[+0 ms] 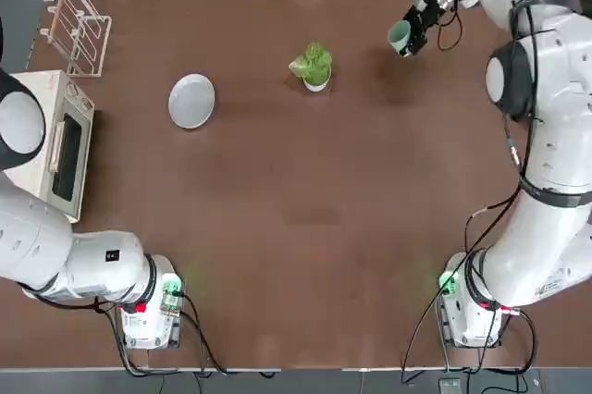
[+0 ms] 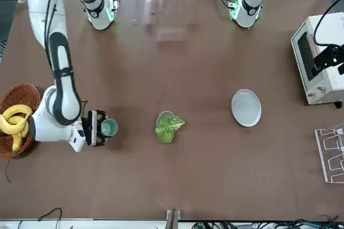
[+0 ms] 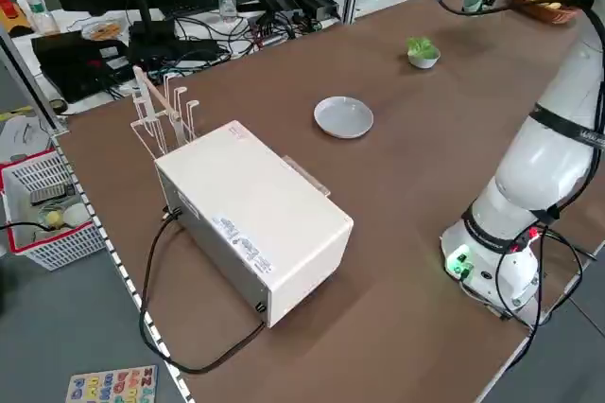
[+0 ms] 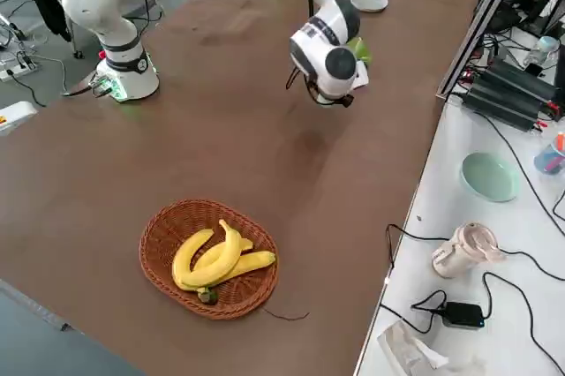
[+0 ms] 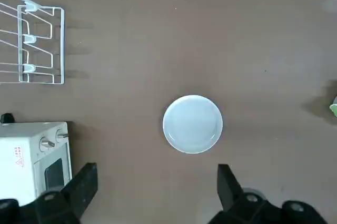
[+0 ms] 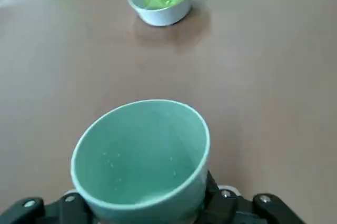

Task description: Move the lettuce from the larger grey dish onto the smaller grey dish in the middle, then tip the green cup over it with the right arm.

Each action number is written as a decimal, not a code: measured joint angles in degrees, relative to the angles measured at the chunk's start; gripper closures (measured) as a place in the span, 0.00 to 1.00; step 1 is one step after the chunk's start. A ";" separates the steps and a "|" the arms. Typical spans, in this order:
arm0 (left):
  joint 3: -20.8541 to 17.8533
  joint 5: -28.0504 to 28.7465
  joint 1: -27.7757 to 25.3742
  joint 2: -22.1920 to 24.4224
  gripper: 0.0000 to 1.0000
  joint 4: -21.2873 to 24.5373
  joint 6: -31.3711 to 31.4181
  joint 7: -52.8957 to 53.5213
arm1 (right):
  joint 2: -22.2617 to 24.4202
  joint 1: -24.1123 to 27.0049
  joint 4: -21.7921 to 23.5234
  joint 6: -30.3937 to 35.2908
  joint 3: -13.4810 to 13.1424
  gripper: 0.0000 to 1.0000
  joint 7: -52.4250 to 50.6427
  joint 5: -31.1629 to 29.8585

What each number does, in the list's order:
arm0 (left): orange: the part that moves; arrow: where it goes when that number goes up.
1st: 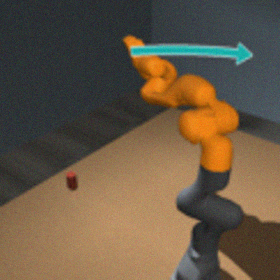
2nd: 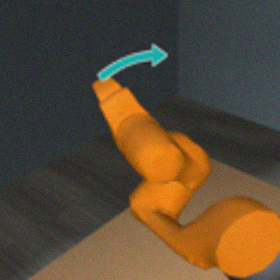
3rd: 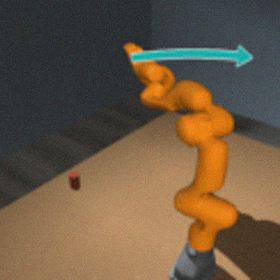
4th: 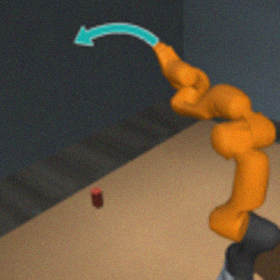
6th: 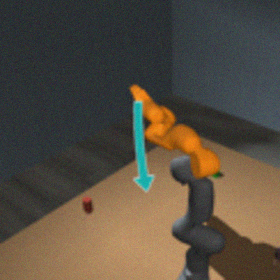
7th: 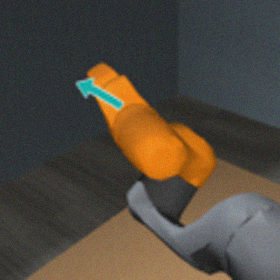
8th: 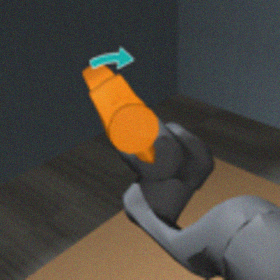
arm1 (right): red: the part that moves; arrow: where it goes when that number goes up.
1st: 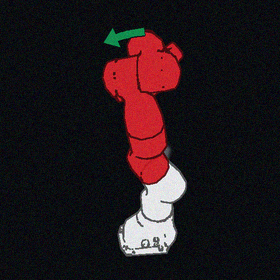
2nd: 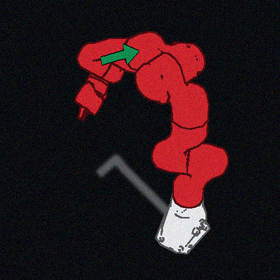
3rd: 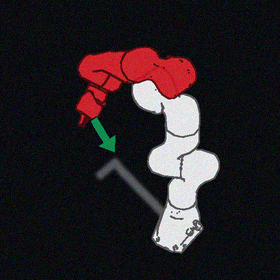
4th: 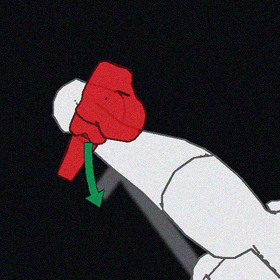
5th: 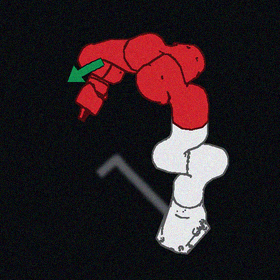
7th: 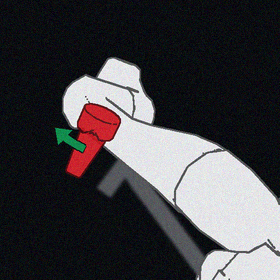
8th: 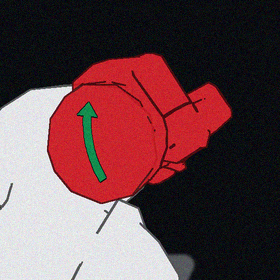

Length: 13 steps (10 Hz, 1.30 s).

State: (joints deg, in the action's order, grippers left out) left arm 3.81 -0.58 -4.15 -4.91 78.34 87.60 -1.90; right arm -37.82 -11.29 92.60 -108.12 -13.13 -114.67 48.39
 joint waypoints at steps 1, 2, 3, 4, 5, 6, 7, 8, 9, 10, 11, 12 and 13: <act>0.00 0.00 -0.01 0.00 0.00 0.00 0.02 0.02 | 1.23 5.35 2.86 0.00 3.79 0.32 -4.97 -0.02; 0.00 0.00 -0.01 0.00 0.00 -0.01 0.06 0.03 | 2.48 10.38 5.54 0.28 6.92 0.32 -9.99 -0.04; 0.00 0.00 -0.02 0.00 0.00 -0.01 0.09 0.03 | 3.42 14.55 7.52 1.14 9.10 0.32 -14.74 -0.04; -0.01 0.00 -0.03 0.00 0.00 -0.01 0.11 0.04 | 3.93 17.82 8.86 2.40 10.49 0.32 -18.98 -0.04; -0.01 0.00 -0.05 0.00 0.00 -0.01 0.12 0.04 | 4.20 20.76 9.90 3.93 11.69 0.32 -23.28 -0.04; -0.01 0.00 -0.08 0.00 0.00 -0.01 0.13 0.04 | 4.27 24.04 10.78 5.34 13.33 0.32 -26.90 -0.04; -0.01 0.00 -0.12 0.00 0.00 -0.02 0.14 0.04 | 4.28 27.76 11.99 6.52 15.18 0.32 -30.01 -0.05; -0.01 0.00 -0.14 0.00 0.00 -0.02 0.15 0.04 | 4.28 31.03 13.27 7.44 16.38 0.32 -32.82 -0.10; -0.01 0.00 -0.15 0.00 0.00 -0.02 0.17 0.04 | 4.28 33.41 14.46 8.01 16.73 0.32 -35.09 -0.23; -0.01 0.00 -0.15 0.00 0.00 -0.02 0.17 0.04 | 4.22 35.24 15.64 8.19 16.80 0.32 -36.30 -0.78; -0.01 0.00 -0.16 0.00 0.00 -0.02 0.18 0.04 | 4.03 36.88 16.82 8.19 16.82 0.32 -37.06 -1.70; -0.01 0.00 -0.16 0.00 0.00 -0.02 0.19 0.04 | 3.38 38.22 17.65 8.16 16.82 0.32 -37.79 -2.43; -0.01 0.00 -0.16 0.00 0.00 -0.02 0.19 0.04 | 2.15 39.17 18.04 7.84 16.82 0.32 -38.19 -2.87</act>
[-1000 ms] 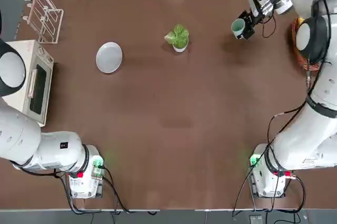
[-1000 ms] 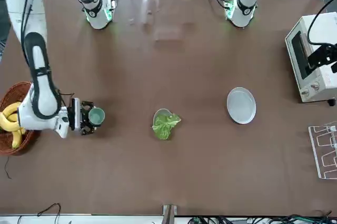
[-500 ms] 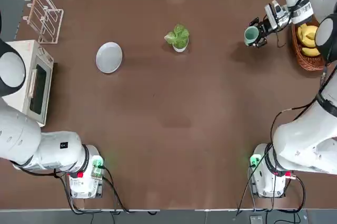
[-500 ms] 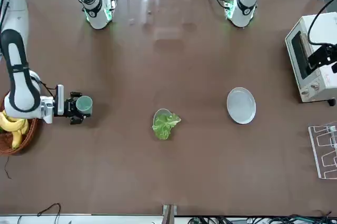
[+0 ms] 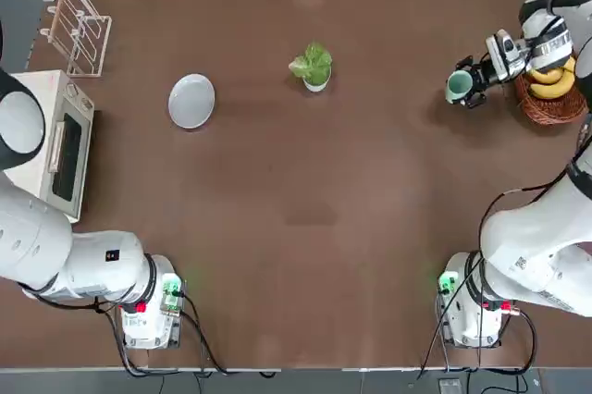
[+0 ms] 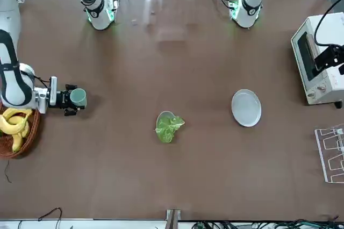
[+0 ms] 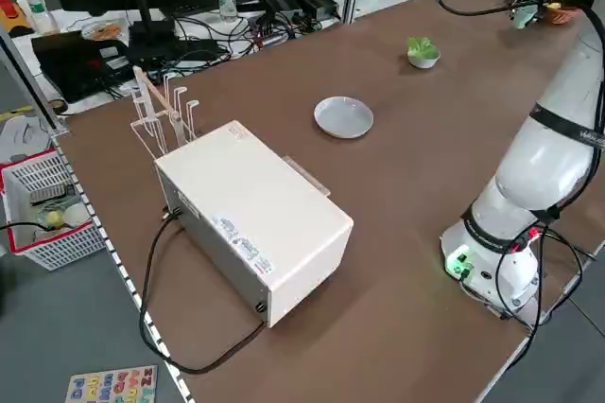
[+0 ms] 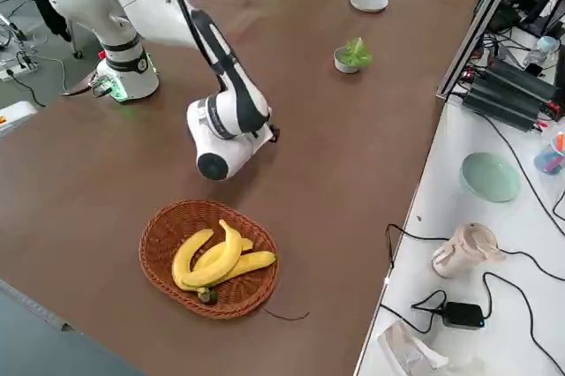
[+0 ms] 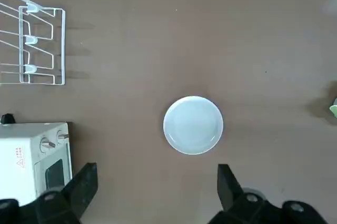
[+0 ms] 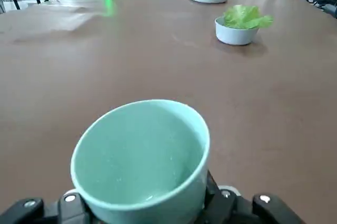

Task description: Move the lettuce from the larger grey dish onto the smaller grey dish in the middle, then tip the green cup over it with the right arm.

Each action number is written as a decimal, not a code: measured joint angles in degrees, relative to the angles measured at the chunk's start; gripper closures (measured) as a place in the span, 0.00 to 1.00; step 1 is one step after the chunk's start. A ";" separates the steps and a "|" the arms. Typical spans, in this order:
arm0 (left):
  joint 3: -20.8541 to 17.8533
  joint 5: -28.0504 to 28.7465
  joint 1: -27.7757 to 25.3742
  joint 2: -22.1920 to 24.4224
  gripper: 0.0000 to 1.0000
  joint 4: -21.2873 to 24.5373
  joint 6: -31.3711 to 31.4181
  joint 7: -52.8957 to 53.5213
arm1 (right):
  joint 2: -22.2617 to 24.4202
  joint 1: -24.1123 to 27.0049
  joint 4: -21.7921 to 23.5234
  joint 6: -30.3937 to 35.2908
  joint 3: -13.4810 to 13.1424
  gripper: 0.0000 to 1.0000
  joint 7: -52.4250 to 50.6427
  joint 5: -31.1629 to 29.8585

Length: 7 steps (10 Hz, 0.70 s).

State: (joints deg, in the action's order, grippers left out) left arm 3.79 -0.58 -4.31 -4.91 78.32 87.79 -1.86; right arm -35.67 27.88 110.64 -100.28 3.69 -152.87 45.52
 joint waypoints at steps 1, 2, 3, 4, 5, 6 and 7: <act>0.00 0.00 0.00 0.00 0.00 0.00 0.00 0.00 | -1.43 0.72 0.05 -0.55 0.00 0.32 -0.48 -0.40; 0.00 0.00 0.00 0.00 0.00 0.00 0.00 0.00 | -2.59 1.27 0.05 -1.13 0.01 0.32 -0.71 -0.62; 0.00 0.00 0.00 0.00 0.00 0.00 0.01 0.00 | -3.38 1.59 0.05 -1.52 0.01 0.32 -0.79 -0.67; 0.00 0.00 0.00 0.00 0.00 0.00 0.01 0.00 | -3.83 1.65 0.05 -1.71 0.02 0.32 -0.81 -0.68; 0.00 0.00 0.00 0.00 0.00 0.00 0.01 0.00 | -4.09 1.65 0.05 -1.87 0.04 0.32 -0.81 -0.69; 0.00 0.00 -0.01 0.00 0.00 0.00 0.01 0.00 | -4.23 1.67 0.04 -2.10 0.04 0.32 -0.81 -0.69; 0.00 0.00 -0.04 0.00 0.00 0.00 0.01 0.00 | -4.25 1.69 0.04 -2.19 0.06 0.32 -0.81 -0.69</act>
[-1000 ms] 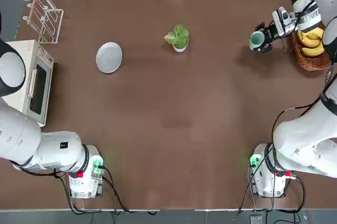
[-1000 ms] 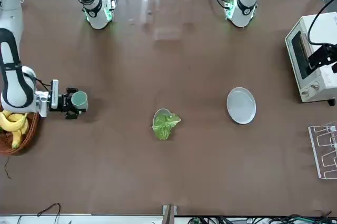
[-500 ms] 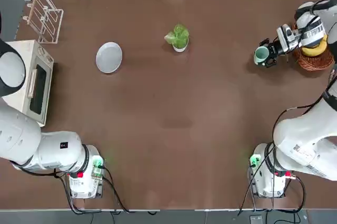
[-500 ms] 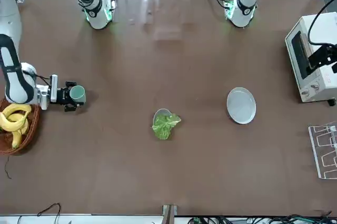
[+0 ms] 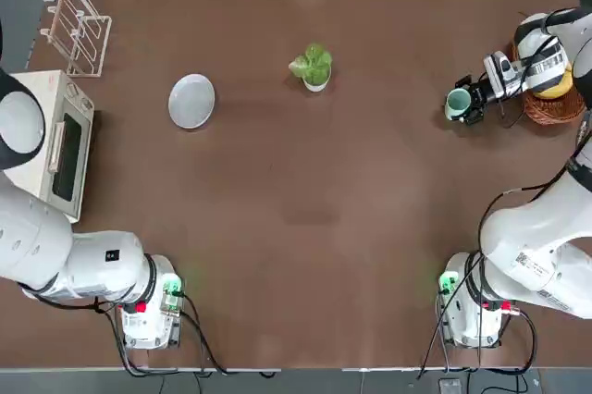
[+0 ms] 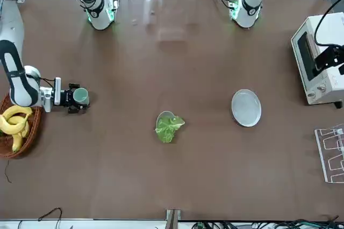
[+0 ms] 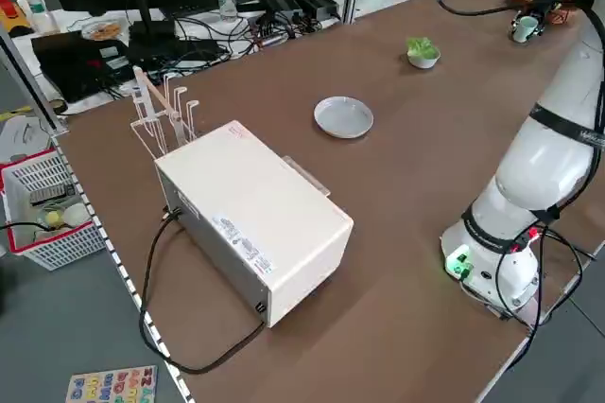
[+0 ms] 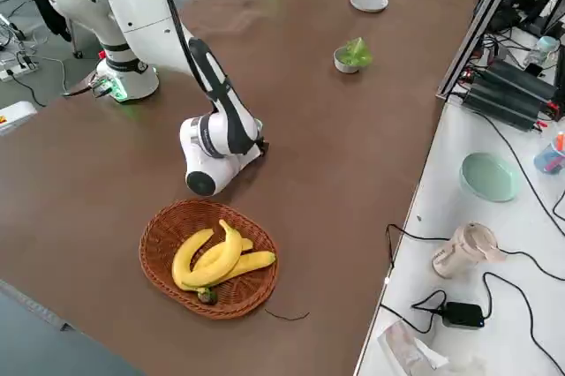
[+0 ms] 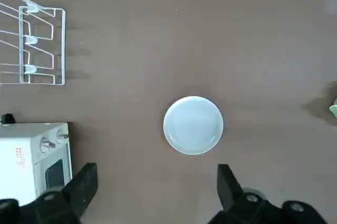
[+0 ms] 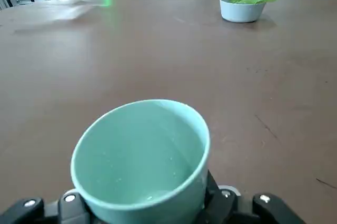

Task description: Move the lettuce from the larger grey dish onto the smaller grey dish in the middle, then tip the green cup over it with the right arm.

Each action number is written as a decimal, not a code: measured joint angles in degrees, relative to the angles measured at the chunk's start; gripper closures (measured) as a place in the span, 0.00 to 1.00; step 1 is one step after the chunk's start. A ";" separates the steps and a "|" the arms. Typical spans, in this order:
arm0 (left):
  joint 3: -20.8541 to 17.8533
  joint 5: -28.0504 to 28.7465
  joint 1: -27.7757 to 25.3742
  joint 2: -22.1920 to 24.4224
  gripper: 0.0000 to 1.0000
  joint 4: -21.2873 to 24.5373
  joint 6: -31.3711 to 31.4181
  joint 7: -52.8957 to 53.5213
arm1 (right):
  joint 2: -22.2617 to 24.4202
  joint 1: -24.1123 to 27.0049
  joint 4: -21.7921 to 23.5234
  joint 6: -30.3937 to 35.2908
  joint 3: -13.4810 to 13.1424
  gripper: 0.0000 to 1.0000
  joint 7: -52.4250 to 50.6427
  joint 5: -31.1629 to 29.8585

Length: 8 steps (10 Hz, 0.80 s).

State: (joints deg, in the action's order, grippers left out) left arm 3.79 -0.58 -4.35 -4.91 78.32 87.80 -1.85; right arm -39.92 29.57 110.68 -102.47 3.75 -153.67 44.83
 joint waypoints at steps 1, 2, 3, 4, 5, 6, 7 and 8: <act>0.00 0.00 -0.06 0.00 0.00 0.00 0.00 0.00 | 0.00 0.01 0.00 -0.10 0.01 0.30 0.01 0.00; 0.00 0.00 -0.09 0.00 0.00 0.00 0.00 0.01 | -0.01 0.07 0.00 -0.39 0.01 0.16 0.01 0.00; 0.00 0.00 -0.10 0.00 0.00 0.00 0.00 0.01 | -0.01 0.23 -0.01 -0.51 0.01 0.03 0.01 0.00; 0.00 0.00 -0.11 0.00 0.00 0.00 0.00 0.01 | -0.01 0.49 -0.02 -0.54 0.01 0.00 0.01 0.00; 0.00 0.00 -0.11 0.00 0.00 0.00 0.00 0.02 | -0.01 0.76 -0.02 -0.54 0.01 0.00 0.01 0.00; 0.00 0.00 -0.11 0.00 0.00 0.00 0.00 0.02 | -0.01 0.98 -0.02 -0.54 0.02 0.00 0.01 0.00; 0.00 0.00 -0.11 0.00 0.00 0.00 0.00 0.02 | -0.01 1.14 -0.05 -0.54 0.02 0.00 0.01 0.00; 0.00 0.00 -0.11 0.00 0.00 0.00 0.00 0.02 | -0.01 1.30 -0.14 -0.46 0.02 0.00 0.01 0.00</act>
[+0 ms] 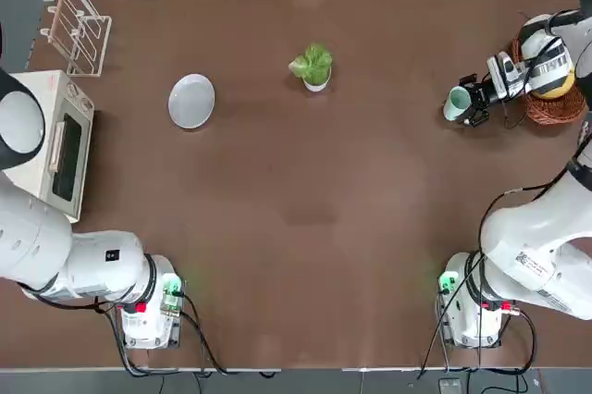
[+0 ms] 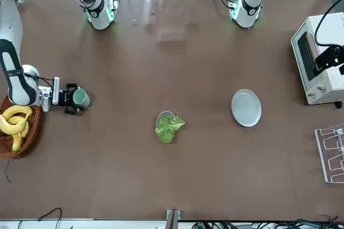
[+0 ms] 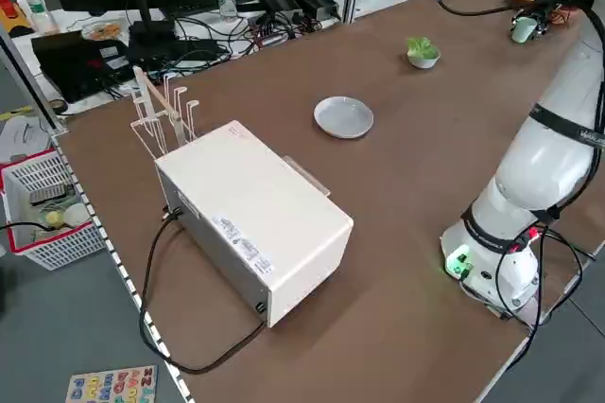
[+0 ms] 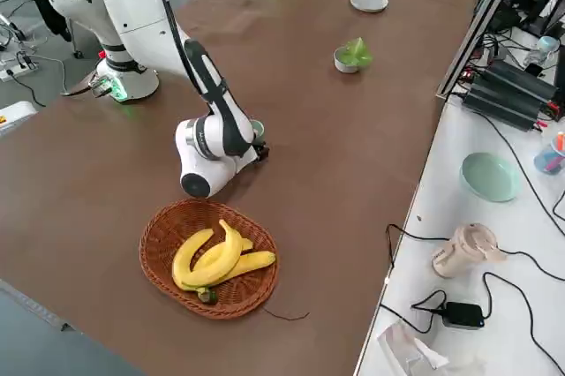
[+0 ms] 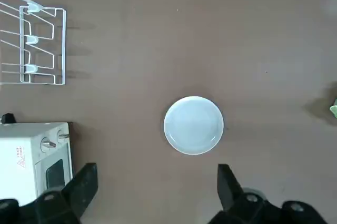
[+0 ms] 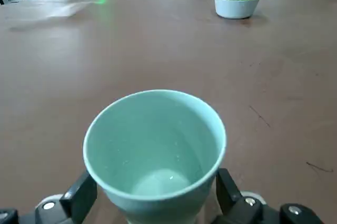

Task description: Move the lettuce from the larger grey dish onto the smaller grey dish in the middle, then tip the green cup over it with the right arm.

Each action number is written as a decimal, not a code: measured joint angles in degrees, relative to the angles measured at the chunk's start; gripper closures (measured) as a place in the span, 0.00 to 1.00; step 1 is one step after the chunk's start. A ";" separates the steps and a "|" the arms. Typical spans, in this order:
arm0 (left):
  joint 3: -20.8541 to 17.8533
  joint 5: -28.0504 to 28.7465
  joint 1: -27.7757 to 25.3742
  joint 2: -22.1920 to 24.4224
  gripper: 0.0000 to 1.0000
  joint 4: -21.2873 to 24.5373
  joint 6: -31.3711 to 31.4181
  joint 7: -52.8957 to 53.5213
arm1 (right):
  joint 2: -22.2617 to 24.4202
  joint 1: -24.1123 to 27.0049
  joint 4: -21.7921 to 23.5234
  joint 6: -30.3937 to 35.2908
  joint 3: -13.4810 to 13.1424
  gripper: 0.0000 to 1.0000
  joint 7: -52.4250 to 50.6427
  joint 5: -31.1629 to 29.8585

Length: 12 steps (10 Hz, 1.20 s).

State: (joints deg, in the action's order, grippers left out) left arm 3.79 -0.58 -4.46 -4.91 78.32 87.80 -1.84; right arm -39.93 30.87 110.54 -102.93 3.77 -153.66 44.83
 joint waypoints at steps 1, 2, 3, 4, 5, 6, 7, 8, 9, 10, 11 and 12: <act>0.00 0.00 0.00 0.00 0.00 0.00 0.00 0.00 | 0.01 0.23 -0.14 0.06 0.00 0.00 0.00 0.00; 0.00 0.00 -0.01 0.00 0.00 0.00 0.00 0.00 | 0.02 0.65 -0.31 0.30 0.00 0.00 0.00 0.00; 0.00 0.00 -0.02 0.00 0.00 0.00 0.00 0.00 | 0.09 1.22 -0.54 0.60 0.00 0.00 0.00 -0.02; 0.00 0.00 -0.03 0.00 0.00 0.00 0.00 0.00 | 0.40 1.93 -0.72 0.82 -0.03 0.00 0.19 -0.46; 0.00 0.00 -0.03 0.00 0.00 0.00 0.00 0.00 | 0.90 2.64 -1.10 0.95 -0.05 0.00 0.53 -1.44; 0.00 0.00 -0.03 0.00 0.00 0.00 0.00 0.00 | 1.68 3.26 -1.84 1.01 -0.15 0.00 1.00 -2.50; 0.00 0.00 -0.05 0.00 0.00 0.01 0.00 0.00 | 2.91 3.63 -2.83 1.24 -0.34 0.00 1.99 -3.85; -0.01 0.00 -0.07 -0.02 0.00 0.02 0.28 0.00 | 4.47 3.77 -4.16 2.51 -0.53 0.00 4.16 -5.69; -0.04 0.04 -0.10 -0.03 0.00 0.04 0.91 0.00 | 6.25 3.76 -6.01 4.18 -0.53 0.00 7.74 -8.15; -0.06 0.62 -0.10 -0.11 0.00 0.06 1.22 0.03 | 8.17 3.69 -7.85 5.21 -0.36 0.00 12.07 -10.26; -0.06 1.18 -0.11 -0.19 0.00 0.07 1.33 0.06 | 10.01 3.37 -9.06 5.50 -0.12 0.00 16.25 -11.41; -0.04 1.25 -0.10 -0.20 0.00 0.07 1.35 0.17 | 11.43 2.67 -9.47 4.96 0.10 0.00 19.66 -11.87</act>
State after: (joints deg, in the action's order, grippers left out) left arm 3.76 0.67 -4.56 -5.11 78.38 89.15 -1.66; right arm -28.49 33.54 101.06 -97.97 3.87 -134.00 32.96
